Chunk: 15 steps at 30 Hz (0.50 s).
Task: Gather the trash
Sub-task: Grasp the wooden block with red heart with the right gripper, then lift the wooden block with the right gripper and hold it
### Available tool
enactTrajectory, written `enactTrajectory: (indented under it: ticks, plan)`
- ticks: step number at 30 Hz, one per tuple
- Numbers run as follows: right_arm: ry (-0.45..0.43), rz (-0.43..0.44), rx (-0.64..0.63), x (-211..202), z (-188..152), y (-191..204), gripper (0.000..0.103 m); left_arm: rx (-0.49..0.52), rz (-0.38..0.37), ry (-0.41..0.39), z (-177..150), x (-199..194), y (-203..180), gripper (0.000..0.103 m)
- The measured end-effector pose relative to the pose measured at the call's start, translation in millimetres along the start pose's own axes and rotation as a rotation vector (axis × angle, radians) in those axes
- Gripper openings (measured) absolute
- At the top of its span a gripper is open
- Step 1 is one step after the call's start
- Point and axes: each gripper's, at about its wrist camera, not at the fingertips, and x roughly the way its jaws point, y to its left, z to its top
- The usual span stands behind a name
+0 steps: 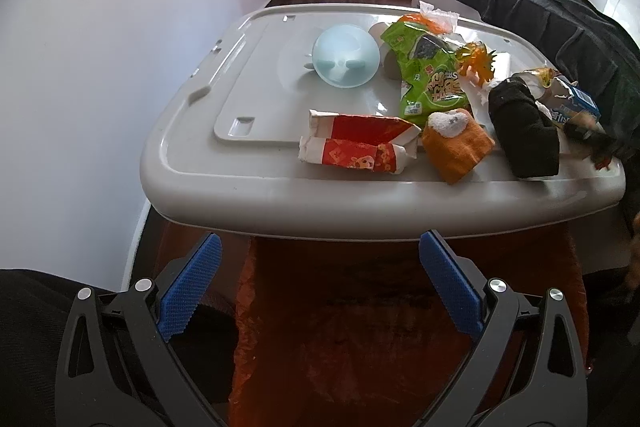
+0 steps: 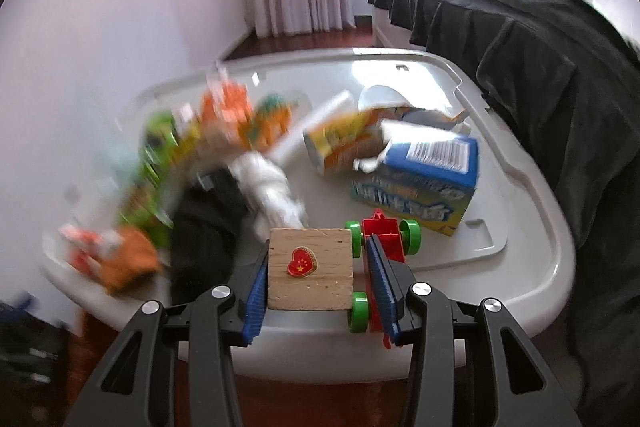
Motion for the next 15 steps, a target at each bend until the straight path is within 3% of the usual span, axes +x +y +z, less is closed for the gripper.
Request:
enactTrajectory:
  ticks: [4, 11, 13, 15]
  plan:
    - [0.002, 0.127, 0.134, -8, 10, -26, 0.045, -0.014, -0.017, 0.001, -1, 1, 2, 0.096]
    - [0.029, 0.427, 0.404, -3, 12, -60, 0.045, 0.013, 0.001, -0.037, -2, -1, 0, 0.096]
    - [0.047, 0.467, 0.437, 3, 13, -65, 0.045, 0.021, 0.004, -0.037, -3, 1, -2, 0.096]
    - [0.077, 0.455, 0.448, 12, 13, -66, 0.045, 0.023, 0.001, -0.03, -3, 3, -3, 0.096]
